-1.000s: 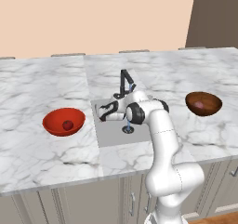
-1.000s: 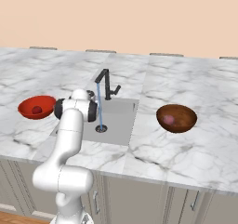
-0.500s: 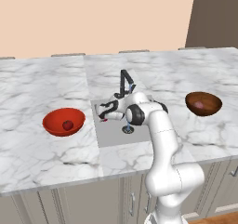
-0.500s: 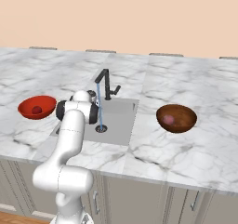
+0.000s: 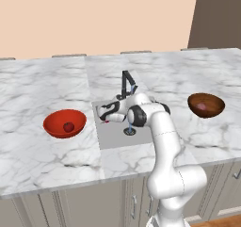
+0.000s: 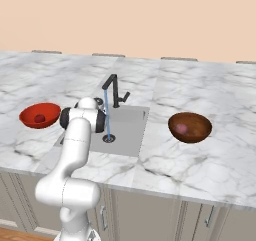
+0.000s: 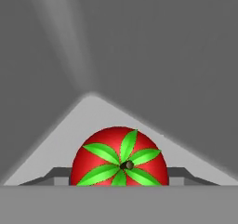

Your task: Pick the tomatos from the sink and place them in one bowl. Place the onion in the other bowl. Then turn off the sink faucet.

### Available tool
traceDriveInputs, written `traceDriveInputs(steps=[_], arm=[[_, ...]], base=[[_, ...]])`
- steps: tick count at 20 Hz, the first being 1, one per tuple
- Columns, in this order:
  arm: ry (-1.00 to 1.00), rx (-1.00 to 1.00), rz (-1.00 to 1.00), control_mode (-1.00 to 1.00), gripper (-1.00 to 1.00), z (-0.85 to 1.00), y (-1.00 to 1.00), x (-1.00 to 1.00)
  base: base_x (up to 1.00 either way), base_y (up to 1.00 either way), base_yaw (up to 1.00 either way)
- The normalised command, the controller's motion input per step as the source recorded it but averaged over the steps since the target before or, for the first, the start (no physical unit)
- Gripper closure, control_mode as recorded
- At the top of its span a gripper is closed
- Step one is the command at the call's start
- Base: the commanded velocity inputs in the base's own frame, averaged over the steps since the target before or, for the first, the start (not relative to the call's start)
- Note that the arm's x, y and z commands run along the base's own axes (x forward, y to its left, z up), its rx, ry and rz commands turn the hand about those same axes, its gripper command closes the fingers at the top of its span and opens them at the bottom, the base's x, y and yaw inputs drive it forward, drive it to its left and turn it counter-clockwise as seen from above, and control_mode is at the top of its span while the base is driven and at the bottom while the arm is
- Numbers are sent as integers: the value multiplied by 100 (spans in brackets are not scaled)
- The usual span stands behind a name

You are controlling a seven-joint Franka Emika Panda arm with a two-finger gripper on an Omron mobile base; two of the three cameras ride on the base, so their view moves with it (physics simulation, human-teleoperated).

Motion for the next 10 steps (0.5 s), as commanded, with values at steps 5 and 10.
traceDriveInputs(steps=[5,10], arm=[[-2,-2,-3,-100,100,36,2,-39],[-3,-2,-8,-100,100,41,0,-33]], base=[[0,0,0],[0,0,0]])
